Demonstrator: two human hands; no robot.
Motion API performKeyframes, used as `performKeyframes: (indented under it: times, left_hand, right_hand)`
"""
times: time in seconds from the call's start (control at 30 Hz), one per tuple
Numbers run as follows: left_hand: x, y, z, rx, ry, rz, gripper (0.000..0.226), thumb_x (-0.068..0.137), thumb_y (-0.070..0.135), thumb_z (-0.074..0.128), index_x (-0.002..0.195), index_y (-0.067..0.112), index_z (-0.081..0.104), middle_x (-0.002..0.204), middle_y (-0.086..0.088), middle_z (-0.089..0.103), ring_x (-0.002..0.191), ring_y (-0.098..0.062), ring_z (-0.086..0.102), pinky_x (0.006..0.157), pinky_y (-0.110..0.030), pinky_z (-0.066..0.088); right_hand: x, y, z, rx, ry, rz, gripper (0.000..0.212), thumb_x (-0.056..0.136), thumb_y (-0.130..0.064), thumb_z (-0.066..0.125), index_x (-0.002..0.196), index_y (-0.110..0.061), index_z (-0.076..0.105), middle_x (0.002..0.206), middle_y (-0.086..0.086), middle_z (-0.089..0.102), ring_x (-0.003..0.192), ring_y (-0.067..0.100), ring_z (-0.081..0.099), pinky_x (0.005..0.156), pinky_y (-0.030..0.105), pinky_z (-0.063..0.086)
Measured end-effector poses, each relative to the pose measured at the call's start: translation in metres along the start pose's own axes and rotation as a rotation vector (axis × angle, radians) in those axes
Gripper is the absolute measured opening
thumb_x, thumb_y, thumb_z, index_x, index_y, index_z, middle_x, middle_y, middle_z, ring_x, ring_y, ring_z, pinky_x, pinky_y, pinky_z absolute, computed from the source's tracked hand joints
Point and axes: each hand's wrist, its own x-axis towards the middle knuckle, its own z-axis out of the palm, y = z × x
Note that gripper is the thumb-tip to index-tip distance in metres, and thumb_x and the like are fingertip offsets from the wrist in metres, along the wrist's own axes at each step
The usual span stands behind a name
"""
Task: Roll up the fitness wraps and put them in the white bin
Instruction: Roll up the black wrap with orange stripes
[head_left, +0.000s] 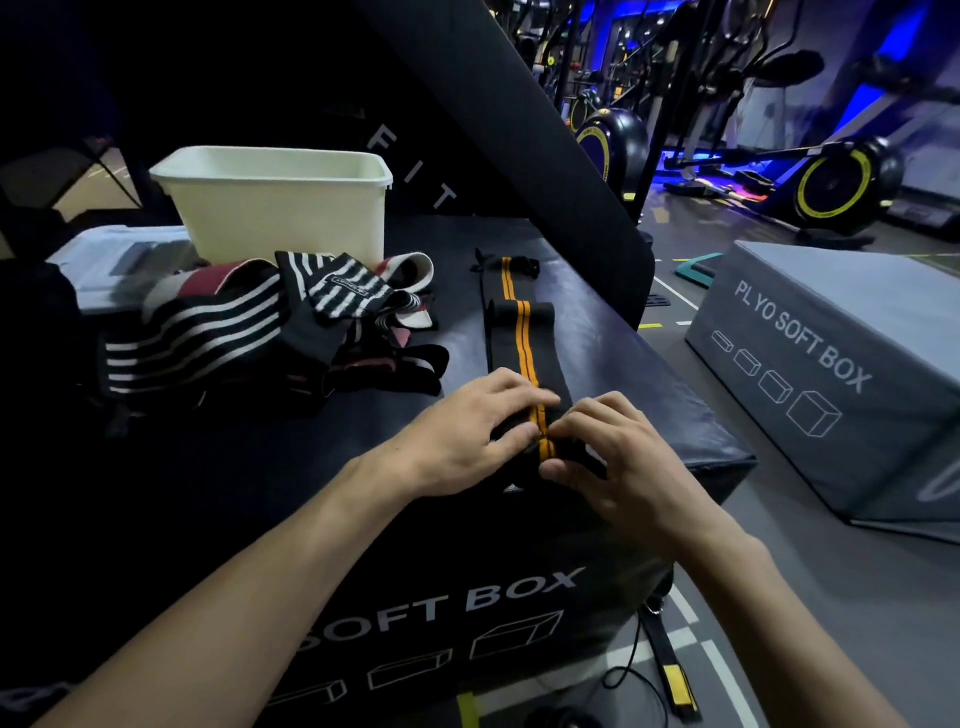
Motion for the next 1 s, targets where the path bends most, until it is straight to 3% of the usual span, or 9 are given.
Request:
performKeyframes:
  times: [0.07, 0.13, 0.2, 0.27, 0.37, 0.5, 0.63, 0.8, 1.0]
  left_hand:
    - [0.003, 0.0, -0.004, 0.19, -0.102, -0.013, 0.049, 0.101, 0.05, 0.031, 0.146, 0.044, 0.051, 0.158, 0.017, 0.04, 0.143, -0.006, 0.034, 0.119, -0.032, 0.029]
    - [0.01, 0.0, -0.013, 0.378, -0.175, -0.017, 0.055, 0.098, 0.054, 0.022, 0.148, 0.052, 0.044, 0.161, 0.022, 0.034, 0.143, -0.005, 0.031, 0.117, -0.033, 0.026]
    - [0.019, 0.001, -0.02, 0.517, -0.192, 0.008, 0.056, 0.097, 0.057, 0.019, 0.148, 0.054, 0.041, 0.159, 0.025, 0.036, 0.141, -0.006, 0.032, 0.117, -0.034, 0.023]
    - [0.033, -0.006, -0.022, 0.603, -0.187, 0.048, 0.051, 0.103, 0.059, 0.021, 0.15, 0.053, 0.039, 0.159, 0.023, 0.038, 0.144, -0.009, 0.032, 0.12, -0.035, 0.02]
    - [0.053, -0.02, -0.024, 0.555, -0.241, 0.002, 0.047, 0.107, 0.056, 0.026, 0.153, 0.051, 0.036, 0.165, 0.015, 0.031, 0.15, -0.013, 0.028, 0.124, -0.04, 0.021]
    - [0.066, -0.027, -0.023, 0.486, -0.24, -0.016, 0.046, 0.108, 0.049, 0.034, 0.154, 0.047, 0.036, 0.167, 0.011, 0.027, 0.154, -0.015, 0.022, 0.125, -0.038, 0.017]
    - [0.065, -0.032, -0.018, 0.34, -0.208, -0.053, 0.047, 0.107, 0.044, 0.045, 0.154, 0.043, 0.04, 0.169, 0.009, 0.024, 0.157, -0.016, 0.014, 0.124, -0.028, 0.008]
    - [0.065, -0.035, -0.015, 0.298, -0.185, -0.045, 0.047, 0.106, 0.044, 0.047, 0.153, 0.04, 0.042, 0.168, 0.007, 0.025, 0.157, -0.019, 0.013, 0.124, -0.029, 0.008]
    - [0.066, -0.038, -0.013, 0.264, -0.166, -0.045, 0.047, 0.106, 0.042, 0.048, 0.152, 0.04, 0.044, 0.168, 0.006, 0.026, 0.157, -0.019, 0.014, 0.127, -0.032, 0.009]
  right_hand:
    - [0.001, 0.0, -0.002, 0.03, -0.028, 0.008, 0.036, 0.094, -0.056, 0.057, 0.106, -0.023, 0.068, 0.097, -0.014, 0.06, 0.097, 0.013, 0.048, 0.084, 0.032, 0.046]
    - [0.003, 0.0, -0.004, 0.064, -0.057, 0.033, 0.031, 0.095, -0.054, 0.058, 0.103, -0.025, 0.066, 0.095, -0.014, 0.059, 0.097, 0.012, 0.047, 0.082, 0.023, 0.041]
    - [0.005, 0.0, -0.005, 0.089, -0.078, 0.06, 0.028, 0.096, -0.052, 0.057, 0.101, -0.026, 0.065, 0.094, -0.014, 0.059, 0.097, 0.012, 0.047, 0.081, 0.018, 0.037]
    - [0.006, -0.001, -0.004, 0.096, -0.079, 0.081, 0.027, 0.097, -0.051, 0.054, 0.099, -0.026, 0.065, 0.092, -0.015, 0.058, 0.096, 0.012, 0.047, 0.083, 0.022, 0.039]
    - [0.006, -0.003, -0.002, 0.104, -0.073, 0.125, 0.028, 0.099, -0.051, 0.05, 0.099, -0.028, 0.066, 0.092, -0.017, 0.059, 0.097, 0.012, 0.047, 0.086, 0.037, 0.044]
    - [0.006, -0.009, 0.003, 0.097, -0.026, 0.189, 0.035, 0.1, -0.053, 0.041, 0.096, -0.028, 0.065, 0.093, -0.015, 0.061, 0.099, 0.013, 0.047, 0.09, 0.045, 0.043]
    - [0.008, -0.019, 0.015, 0.057, 0.078, 0.261, 0.038, 0.097, -0.05, 0.034, 0.094, -0.025, 0.063, 0.09, -0.014, 0.061, 0.094, 0.011, 0.044, 0.088, 0.046, 0.043]
    - [0.012, -0.018, 0.015, 0.146, 0.089, 0.26, 0.013, 0.096, -0.044, 0.049, 0.105, -0.036, 0.054, 0.086, -0.018, 0.061, 0.097, 0.008, 0.049, 0.09, 0.045, 0.045]
    - [0.017, -0.012, 0.014, 0.083, 0.155, 0.257, 0.032, 0.094, -0.054, 0.046, 0.091, -0.028, 0.063, 0.083, -0.017, 0.059, 0.096, 0.016, 0.049, 0.084, 0.05, 0.048]
